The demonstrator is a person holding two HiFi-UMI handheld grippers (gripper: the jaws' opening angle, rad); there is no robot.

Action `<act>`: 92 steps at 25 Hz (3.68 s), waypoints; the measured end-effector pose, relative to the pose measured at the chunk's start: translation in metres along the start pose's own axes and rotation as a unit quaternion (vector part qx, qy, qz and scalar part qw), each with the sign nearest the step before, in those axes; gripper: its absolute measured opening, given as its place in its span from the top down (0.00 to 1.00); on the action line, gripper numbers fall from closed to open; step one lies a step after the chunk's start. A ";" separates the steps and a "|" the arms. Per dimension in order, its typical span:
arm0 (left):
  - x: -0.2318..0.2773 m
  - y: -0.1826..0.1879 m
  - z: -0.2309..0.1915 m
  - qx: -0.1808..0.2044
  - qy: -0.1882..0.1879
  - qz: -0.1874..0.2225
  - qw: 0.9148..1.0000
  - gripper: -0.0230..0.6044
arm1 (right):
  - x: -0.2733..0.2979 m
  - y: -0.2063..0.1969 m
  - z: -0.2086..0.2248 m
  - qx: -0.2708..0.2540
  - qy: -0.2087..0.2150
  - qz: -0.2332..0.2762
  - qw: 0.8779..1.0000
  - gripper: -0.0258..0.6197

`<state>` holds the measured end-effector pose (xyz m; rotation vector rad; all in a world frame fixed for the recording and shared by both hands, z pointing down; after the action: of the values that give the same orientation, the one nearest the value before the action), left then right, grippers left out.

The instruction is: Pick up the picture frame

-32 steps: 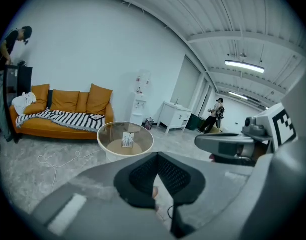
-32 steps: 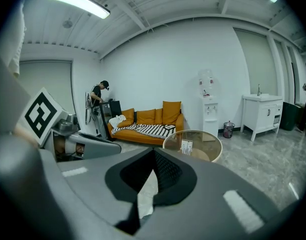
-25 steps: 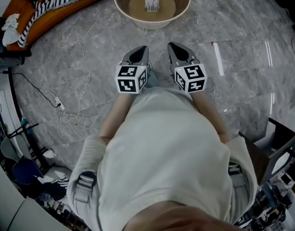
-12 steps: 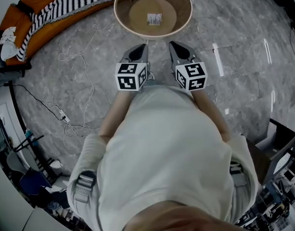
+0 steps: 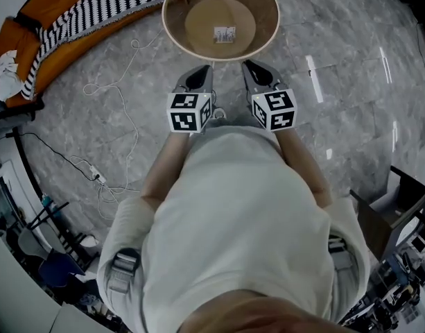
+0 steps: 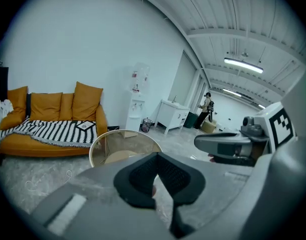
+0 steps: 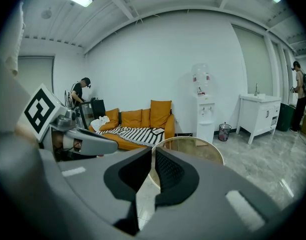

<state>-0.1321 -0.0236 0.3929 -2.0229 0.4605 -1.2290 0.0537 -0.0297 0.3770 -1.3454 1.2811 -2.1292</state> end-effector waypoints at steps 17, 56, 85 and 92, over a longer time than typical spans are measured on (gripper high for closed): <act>0.119 -0.013 -0.032 -0.039 0.014 -0.072 0.997 0.96 | 0.093 -0.020 0.075 -0.002 0.029 -0.076 0.997 0.93; 0.356 -0.109 -0.147 0.005 0.021 -0.199 0.980 0.62 | 0.331 -0.162 0.173 -0.001 0.087 -0.240 0.967 0.66; 0.345 -0.097 -0.135 0.034 0.016 -0.188 0.982 0.66 | 0.323 -0.152 0.158 -0.008 0.066 -0.219 0.974 0.66; 0.303 -0.081 -0.110 0.032 0.016 -0.167 0.985 0.66 | 0.279 -0.129 0.140 -0.017 0.057 -0.205 0.977 0.66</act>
<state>-0.0866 -0.1992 0.6715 -2.0835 0.0935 -1.4568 0.0536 -0.2139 0.6597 -1.6411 1.1639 -2.4955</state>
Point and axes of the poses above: the fingertips, and each gripper's own axes: x forward along the fingers, z to its right, y out of its top, the point moved 9 cm from there along -x, backward along the fingers, and after that the axes turned 7 degrees about -z, right-handed, at the moved point
